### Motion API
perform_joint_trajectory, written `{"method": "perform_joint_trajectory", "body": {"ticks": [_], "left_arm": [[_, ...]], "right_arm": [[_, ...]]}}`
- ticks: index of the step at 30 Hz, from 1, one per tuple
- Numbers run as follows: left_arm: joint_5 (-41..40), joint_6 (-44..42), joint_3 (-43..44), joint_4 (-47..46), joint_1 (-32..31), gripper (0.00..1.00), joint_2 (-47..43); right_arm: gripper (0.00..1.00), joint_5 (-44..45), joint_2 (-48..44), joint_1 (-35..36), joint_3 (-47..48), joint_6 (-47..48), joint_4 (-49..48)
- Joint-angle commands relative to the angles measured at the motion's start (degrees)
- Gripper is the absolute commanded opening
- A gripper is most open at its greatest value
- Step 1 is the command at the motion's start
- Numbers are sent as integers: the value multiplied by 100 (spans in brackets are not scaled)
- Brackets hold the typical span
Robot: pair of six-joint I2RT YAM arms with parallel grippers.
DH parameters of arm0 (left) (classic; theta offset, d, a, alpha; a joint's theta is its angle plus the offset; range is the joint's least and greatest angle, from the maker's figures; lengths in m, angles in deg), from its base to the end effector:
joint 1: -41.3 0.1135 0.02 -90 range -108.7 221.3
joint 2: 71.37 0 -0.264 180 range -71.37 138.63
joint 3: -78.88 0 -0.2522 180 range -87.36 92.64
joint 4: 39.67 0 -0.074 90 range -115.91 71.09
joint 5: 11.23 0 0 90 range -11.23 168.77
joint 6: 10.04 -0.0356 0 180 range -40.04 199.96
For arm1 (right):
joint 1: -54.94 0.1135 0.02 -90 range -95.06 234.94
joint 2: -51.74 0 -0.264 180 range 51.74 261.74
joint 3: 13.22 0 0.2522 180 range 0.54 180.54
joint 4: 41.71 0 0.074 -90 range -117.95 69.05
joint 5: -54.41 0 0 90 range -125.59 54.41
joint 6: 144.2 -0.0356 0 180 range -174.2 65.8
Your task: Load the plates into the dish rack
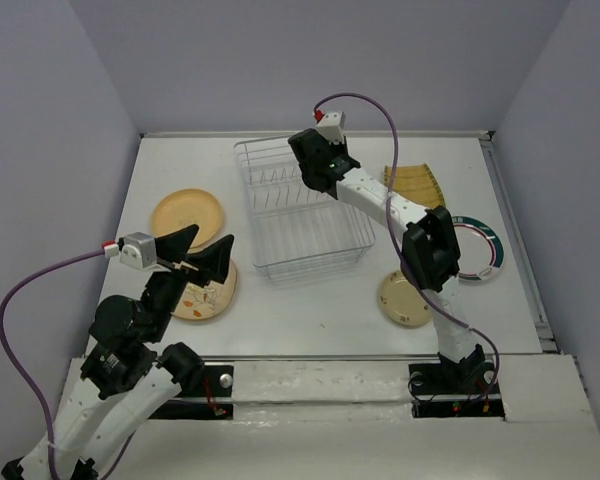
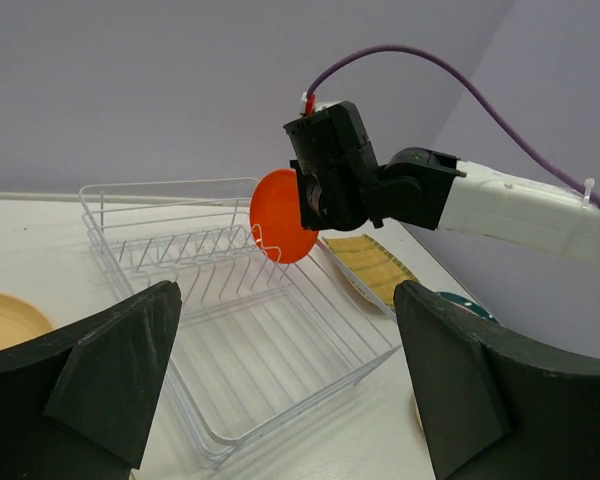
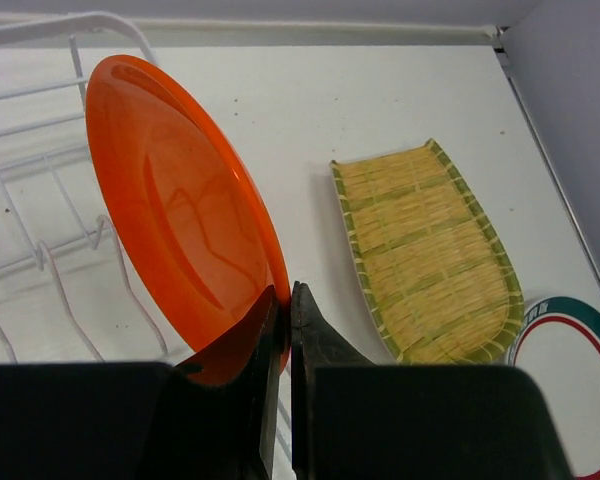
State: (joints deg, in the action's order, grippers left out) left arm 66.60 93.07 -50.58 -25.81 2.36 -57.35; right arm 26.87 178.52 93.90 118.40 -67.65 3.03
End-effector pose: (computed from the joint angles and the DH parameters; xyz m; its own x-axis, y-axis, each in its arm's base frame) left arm 0.0568 -0.0362 0.3695 0.1868 -0.4360 -0.8803 0.5190 0.8047 -0.2884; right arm 0.4077 0.2891 0.2882 -0.4297 -0.2092 -0.8784 0.3477 0.8595 -0.3747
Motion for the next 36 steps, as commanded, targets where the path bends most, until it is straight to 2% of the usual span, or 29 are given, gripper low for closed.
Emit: {"method": "perform_joint_trajectory", "body": {"ticks": [1, 6, 8, 9, 10, 12, 13, 14, 15, 18, 19, 22, 23, 26, 30, 31, 34, 36], "left_arm": [[-391, -19, 234, -159, -35, 99, -93], [-866, 113, 251, -80, -17, 99, -66], [-1033, 148, 251, -63, -9, 99, -40], [-1077, 166, 251, -63, 9, 99, -22], [-1121, 175, 251, -54, 18, 99, -22], [-1148, 175, 251, -54, 35, 99, 4], [-1174, 175, 251, -54, 62, 99, 4], [-1192, 175, 251, -54, 79, 99, -5], [-1209, 175, 251, -62, 88, 99, -13], [-1166, 201, 208, -106, 132, 99, -57], [-1035, 193, 190, -167, 149, 99, -75], [-815, 193, 172, -212, 193, 99, -23], [-779, 184, 172, -221, 220, 99, -22], [-709, 175, 172, -247, 299, 99, -40], [-761, 166, 172, -256, 431, 99, -92], [-805, 158, 163, -265, 448, 99, -136], [-840, 149, 181, -273, 475, 99, -198], [-927, 131, 216, -291, 475, 99, -242]], "right_arm": [[7, -110, 162, -46, 281, -114, -127], [7, -260, 312, -46, 272, -210, -128], [12, -269, 260, -46, 264, -228, -128], [16, -286, 207, -46, 246, -245, -128], [28, -339, 59, -46, 202, -254, -128], [39, -453, -135, -46, 123, -307, -136], [51, -619, -362, -46, 36, -307, -145], [53, -725, -486, -46, -26, -316, -162], [60, -848, -609, -46, -87, -342, -180], [63, -1541, -1207, 32, -508, -543, -233], [63, -2048, -1591, 137, -875, -684, -294], [63, -2893, -2548, 699, -1790, -929, -1039], [63, -3045, -2553, 883, -2159, -931, -1329], [63, -3721, -3753, 1630, -4263, -1849, -3266], [63, -3417, -4013, 2746, -5491, -2933, -5018], [63, -3163, -3925, 3149, -5676, -3240, -5153], [60, -2705, -3426, 3635, -5932, -3637, -5786], [58, -2765, -3161, 3882, -6055, -4365, -6093]]}}
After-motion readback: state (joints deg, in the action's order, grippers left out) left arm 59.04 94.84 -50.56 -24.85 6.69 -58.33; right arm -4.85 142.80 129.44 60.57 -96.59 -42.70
